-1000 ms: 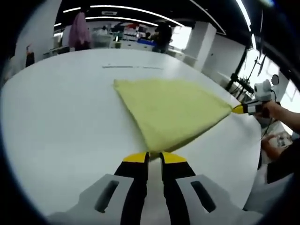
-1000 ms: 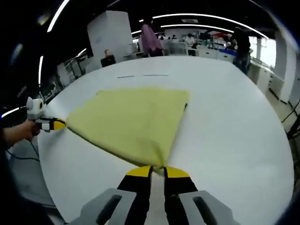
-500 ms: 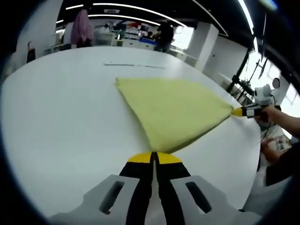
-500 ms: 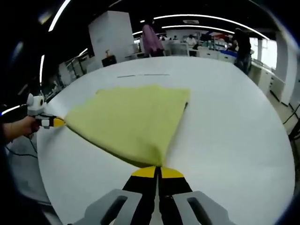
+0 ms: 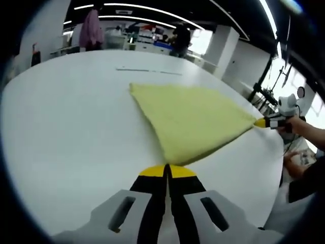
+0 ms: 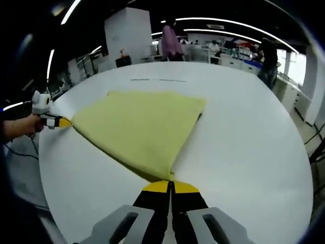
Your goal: Fold the garment on the visible template until the final outline fits inside the template.
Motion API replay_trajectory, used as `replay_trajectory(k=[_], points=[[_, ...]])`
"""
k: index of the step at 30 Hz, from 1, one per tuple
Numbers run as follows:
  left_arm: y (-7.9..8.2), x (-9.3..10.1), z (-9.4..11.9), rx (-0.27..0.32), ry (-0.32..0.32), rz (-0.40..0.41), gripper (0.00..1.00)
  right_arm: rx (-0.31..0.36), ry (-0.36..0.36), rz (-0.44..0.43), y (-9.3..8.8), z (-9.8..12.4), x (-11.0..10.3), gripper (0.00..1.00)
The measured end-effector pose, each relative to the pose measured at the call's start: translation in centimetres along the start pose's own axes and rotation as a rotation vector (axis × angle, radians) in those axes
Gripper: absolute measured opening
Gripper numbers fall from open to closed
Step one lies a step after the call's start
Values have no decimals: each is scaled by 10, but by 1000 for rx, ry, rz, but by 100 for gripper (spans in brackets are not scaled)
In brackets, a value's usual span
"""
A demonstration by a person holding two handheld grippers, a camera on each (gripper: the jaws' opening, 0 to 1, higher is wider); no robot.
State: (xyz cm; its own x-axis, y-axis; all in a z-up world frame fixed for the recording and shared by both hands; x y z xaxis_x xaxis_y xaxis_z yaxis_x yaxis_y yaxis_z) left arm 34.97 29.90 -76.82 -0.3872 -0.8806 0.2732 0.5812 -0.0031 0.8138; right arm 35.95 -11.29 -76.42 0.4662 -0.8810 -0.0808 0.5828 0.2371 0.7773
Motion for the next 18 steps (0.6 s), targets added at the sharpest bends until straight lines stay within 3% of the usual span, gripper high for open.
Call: replay_trajectory(k=[18], points=[[-6,14,10,0,-15,-15,0,-21,12,4,-14,14,-5,0]])
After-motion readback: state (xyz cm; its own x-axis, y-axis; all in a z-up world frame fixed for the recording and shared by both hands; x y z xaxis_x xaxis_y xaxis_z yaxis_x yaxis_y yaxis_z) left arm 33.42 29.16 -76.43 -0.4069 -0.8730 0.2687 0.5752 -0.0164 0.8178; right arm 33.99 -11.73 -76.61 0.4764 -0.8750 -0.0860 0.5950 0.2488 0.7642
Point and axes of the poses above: the point that each gripper's makers call its tool centre point, and the gripper's own axes: z roughly backward along the fingers, x roughly to its right, y roughly out of its top, the point moved 5 cm from there along z, roughly backward along the fingers, and after that the axes turned 6 degrees about x, right-handed, at the moved point
